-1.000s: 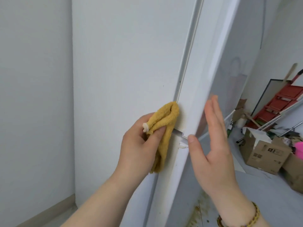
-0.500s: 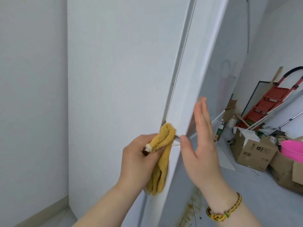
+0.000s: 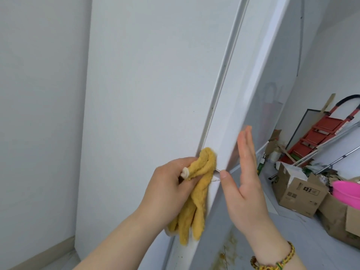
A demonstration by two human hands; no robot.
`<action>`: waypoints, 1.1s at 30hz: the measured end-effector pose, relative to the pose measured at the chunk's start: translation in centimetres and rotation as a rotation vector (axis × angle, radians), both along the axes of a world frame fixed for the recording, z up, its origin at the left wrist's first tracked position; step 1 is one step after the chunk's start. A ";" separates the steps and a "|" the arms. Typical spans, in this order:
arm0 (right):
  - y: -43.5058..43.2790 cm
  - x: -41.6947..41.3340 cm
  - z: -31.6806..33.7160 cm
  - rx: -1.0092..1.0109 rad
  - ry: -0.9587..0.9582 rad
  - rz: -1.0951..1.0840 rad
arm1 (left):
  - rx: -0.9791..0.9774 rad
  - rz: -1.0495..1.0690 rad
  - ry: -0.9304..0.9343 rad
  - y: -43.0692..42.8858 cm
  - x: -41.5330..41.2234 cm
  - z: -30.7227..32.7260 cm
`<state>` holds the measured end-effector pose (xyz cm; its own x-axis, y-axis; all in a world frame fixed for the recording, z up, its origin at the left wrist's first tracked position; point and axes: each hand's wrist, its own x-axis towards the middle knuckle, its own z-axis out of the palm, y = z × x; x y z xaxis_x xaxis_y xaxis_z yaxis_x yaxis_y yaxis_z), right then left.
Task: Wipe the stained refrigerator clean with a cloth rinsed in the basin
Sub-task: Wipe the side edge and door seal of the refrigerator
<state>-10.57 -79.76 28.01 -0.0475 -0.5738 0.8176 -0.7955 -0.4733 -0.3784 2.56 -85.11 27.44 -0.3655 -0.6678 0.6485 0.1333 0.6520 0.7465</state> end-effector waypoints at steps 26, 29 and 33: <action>2.1 -0.4 -1.1 0.041 -0.068 0.034 | 0.293 0.134 0.189 0.7 0.6 -2.6; 1.4 -0.3 -4.0 0.067 -0.041 -0.012 | 0.484 0.242 0.288 1.0 1.1 -5.9; 0.3 -0.4 -5.6 0.059 0.001 -0.032 | 0.456 0.259 0.344 0.9 0.4 -6.3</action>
